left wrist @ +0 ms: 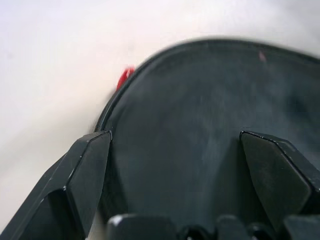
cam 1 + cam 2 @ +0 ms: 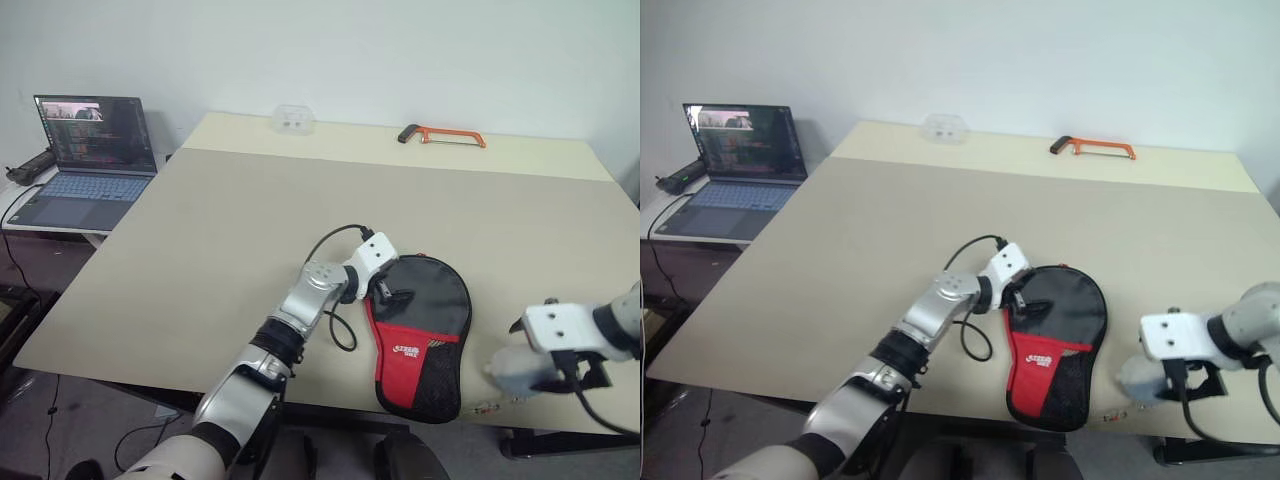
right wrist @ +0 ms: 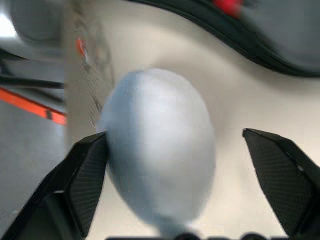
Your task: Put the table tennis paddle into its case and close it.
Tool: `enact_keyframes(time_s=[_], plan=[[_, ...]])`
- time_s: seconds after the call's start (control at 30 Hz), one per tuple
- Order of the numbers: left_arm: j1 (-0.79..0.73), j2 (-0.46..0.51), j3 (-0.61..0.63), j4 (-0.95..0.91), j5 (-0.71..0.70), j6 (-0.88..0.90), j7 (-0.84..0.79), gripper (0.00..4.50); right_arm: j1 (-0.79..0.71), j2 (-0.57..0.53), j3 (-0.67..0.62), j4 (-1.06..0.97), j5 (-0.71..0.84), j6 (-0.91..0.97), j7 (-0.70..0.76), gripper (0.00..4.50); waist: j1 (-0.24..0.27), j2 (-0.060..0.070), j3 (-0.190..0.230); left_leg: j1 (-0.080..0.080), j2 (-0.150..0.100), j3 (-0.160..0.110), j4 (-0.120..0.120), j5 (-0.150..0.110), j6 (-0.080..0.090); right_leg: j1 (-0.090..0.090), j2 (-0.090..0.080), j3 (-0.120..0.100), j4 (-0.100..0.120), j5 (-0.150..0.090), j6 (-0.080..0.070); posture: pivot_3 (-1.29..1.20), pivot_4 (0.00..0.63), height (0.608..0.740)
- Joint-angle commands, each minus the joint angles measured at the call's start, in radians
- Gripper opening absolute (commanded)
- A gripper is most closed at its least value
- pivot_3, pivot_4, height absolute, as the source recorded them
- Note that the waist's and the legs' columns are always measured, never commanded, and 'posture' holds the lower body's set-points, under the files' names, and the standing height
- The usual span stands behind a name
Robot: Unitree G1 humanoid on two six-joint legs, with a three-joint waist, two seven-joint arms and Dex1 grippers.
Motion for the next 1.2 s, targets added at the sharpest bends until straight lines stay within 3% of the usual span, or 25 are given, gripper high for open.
enact_keyframes(time_s=[0.03,0.27,0.43,0.67,0.83,0.97,1.2], plan=[[0.01,0.054,0.014,-0.091,-0.025,0.018,-0.066,4.5,-0.086,-0.009,-0.053,0.037,0.07,-0.006,0.053,4.47,-0.001,0.003,0.003,0.0,0.0,0.0,0.0,0.0,0.0,0.0,0.0,0.0,0.0,0.0,0.0,0.0,0.15,0.74],[0.011,0.254,0.146,-0.334,-0.204,0.089,-0.258,4.5,-0.301,0.105,-0.099,0.204,0.238,0.095,0.06,4.47,-0.009,0.003,0.016,-0.003,0.0,0.0,0.0,0.0,0.0,-0.003,0.0,0.0,0.002,0.0,0.0,0.0,0.15,0.74],[0.043,0.444,0.27,-0.47,-0.351,0.191,-0.376,4.5,-0.402,0.183,-0.102,0.429,0.252,0.15,0.031,4.47,-0.011,0.004,0.02,-0.003,0.0,0.001,0.0,0.0,0.0,-0.004,-0.001,0.0,0.003,0.0,-0.001,0.0,0.15,0.74],[0.095,0.624,0.39,-0.498,-0.417,0.267,-0.386,4.5,-0.433,0.156,-0.132,0.677,0.236,0.078,0.107,4.47,-0.01,0.006,0.023,-0.003,0.0,0.001,0.0,0.0,0.0,-0.004,-0.002,-0.001,0.003,0.0,-0.001,0.0,0.15,0.74],[0.141,0.695,0.464,-0.558,-0.492,0.343,-0.385,4.5,-0.491,0.132,-0.15,0.87,0.231,0.066,0.144,4.47,-0.011,0.006,0.026,-0.003,0.0,0.002,0.0,0.0,0.0,-0.004,-0.003,-0.001,0.003,0.0,-0.001,0.0,0.15,0.74],[0.149,0.724,0.441,-0.556,-0.484,0.333,-0.388,4.5,-0.579,0.147,-0.135,0.979,0.223,0.091,0.159,4.47,-0.014,0.007,0.027,-0.002,0.0,0.002,0.0,0.0,0.0,-0.004,-0.002,0.0,0.004,0.0,-0.001,0.0,0.15,0.74],[0.179,0.799,0.459,-0.49,-0.452,0.283,-0.406,4.5,-0.51,0.159,-0.141,0.842,0.251,0.108,0.168,4.47,-0.014,0.008,0.027,-0.003,0.001,0.004,-0.001,0.0,0.0,-0.007,-0.001,0.001,0.005,-0.001,-0.002,0.0,0.15,0.74]])
